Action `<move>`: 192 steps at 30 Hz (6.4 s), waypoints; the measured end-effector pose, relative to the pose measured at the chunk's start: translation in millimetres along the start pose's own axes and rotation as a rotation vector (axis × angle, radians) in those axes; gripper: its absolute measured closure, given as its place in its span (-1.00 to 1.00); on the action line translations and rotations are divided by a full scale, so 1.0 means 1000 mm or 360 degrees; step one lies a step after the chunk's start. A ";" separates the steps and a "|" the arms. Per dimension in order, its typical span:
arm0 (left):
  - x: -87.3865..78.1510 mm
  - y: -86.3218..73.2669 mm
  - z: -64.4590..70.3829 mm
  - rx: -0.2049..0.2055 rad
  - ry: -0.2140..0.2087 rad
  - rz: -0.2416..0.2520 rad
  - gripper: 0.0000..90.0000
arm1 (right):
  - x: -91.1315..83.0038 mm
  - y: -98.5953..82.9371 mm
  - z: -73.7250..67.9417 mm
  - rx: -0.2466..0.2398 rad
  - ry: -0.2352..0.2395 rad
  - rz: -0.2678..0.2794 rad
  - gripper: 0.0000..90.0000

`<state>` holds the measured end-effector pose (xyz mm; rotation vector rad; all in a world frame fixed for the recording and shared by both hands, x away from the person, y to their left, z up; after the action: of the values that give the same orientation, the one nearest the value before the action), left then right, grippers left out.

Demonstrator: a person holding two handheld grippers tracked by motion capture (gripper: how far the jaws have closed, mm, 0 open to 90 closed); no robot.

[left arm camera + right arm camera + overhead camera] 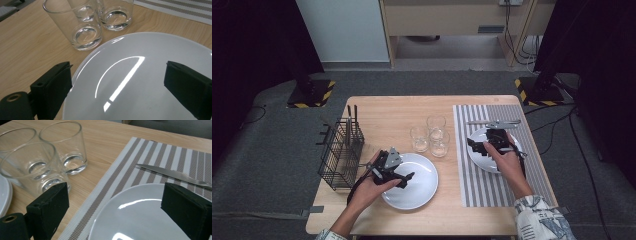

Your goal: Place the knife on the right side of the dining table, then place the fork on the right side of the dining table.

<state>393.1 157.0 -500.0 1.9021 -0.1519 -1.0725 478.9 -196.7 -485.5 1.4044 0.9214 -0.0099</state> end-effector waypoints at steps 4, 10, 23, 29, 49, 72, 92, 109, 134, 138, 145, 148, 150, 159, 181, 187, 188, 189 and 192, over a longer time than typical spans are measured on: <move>-0.004 0.003 -0.002 -0.0010 -0.0007 0.0009 -0.87 | 0.001 -0.001 -0.018 -0.0037 0.0043 0.0014 -0.83; -0.009 0.011 -0.003 -0.0001 -0.0010 0.0021 -0.88 | 0.005 -0.009 -0.049 -0.0204 0.0082 -0.0062 -0.83; -0.014 0.021 -0.010 -0.0016 0.0024 -0.0011 -0.88 | 0.010 -0.024 -0.087 -0.0312 0.0178 -0.0093 -0.83; -0.020 0.022 -0.011 -0.0075 0.0004 -0.0011 -0.87 | 0.011 -0.031 -0.101 -0.0336 0.0239 -0.0108 -0.82; -0.055 0.032 -0.017 -0.0135 0.0062 -0.0083 -0.86 | 0.008 -0.038 -0.112 -0.0384 0.0253 -0.0105 -0.82; -0.088 0.025 -0.026 -0.0124 0.0138 -0.0108 -0.86 | 0.007 -0.037 -0.120 -0.0413 0.0290 -0.0106 -0.81; -0.136 0.003 -0.044 -0.0194 0.0244 -0.0082 -0.84 | 0.008 -0.039 -0.123 -0.0432 0.0297 -0.0122 -0.81; -0.154 -0.010 -0.066 -0.0199 0.0313 -0.0074 -0.84 | 0.008 -0.040 -0.122 -0.0430 0.0289 -0.0127 -0.80; -0.182 -0.020 -0.097 -0.0276 0.0420 -0.0084 -0.85 | 0.009 -0.040 -0.121 -0.0429 0.0287 -0.0133 -0.80; -0.185 -0.022 -0.105 -0.0323 0.0426 -0.0068 -0.85 | 0.008 -0.040 -0.121 -0.0427 0.0287 -0.0132 -0.80; -0.191 -0.026 -0.121 -0.0358 0.0476 -0.0070 -0.84 | 0.008 -0.040 -0.120 -0.0423 0.0287 -0.0132 -0.80; -0.193 -0.026 -0.128 -0.0375 0.0500 -0.0078 -0.84 | 0.008 -0.041 -0.121 -0.0428 0.0287 -0.0132 -0.80; -0.193 -0.026 -0.132 -0.0389 0.0515 -0.0084 -0.84 | 0.008 -0.041 -0.122 -0.0430 0.0290 -0.0136 -0.80; -0.193 -0.030 -0.154 -0.0467 0.0567 -0.0088 -0.82 | 0.009 -0.042 -0.120 -0.0422 0.0284 -0.0141 -0.81; -0.142 -0.020 -0.209 -0.0669 0.0615 -0.0174 -0.32 | 0.007 -0.044 -0.118 -0.0422 0.0289 -0.0140 -0.81; -0.139 -0.020 -0.219 -0.0711 0.0636 -0.0188 -0.04 | 0.008 -0.046 -0.118 -0.0438 0.0293 -0.0151 -0.81; -0.139 -0.021 -0.221 -0.0718 0.0634 -0.0188 -0.01 | 0.008 -0.046 -0.118 -0.0439 0.0292 -0.0150 -0.81; -0.138 -0.022 -0.222 -0.0729 0.0625 -0.0189 0.04 | 0.008 -0.047 -0.119 -0.0441 0.0289 -0.0150 -0.81; -0.137 -0.025 -0.225 -0.0734 0.0613 -0.0195 0.14 | 0.008 -0.047 -0.118 -0.0438 0.0291 -0.0152 -0.81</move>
<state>465.9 386.1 -389.6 1.6671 0.4027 -0.7203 396.0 -104.6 -515.4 1.1176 1.0965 0.1703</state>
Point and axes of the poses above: each handheld gripper's, and its own axes: x roughly forward along the jaws, y roughly out of its top, z roughly to its right, the point moved 2 cm from there along x, roughly forward along the jaws, and after that the axes turned 4 degrees about y, right-handed, at the moved point
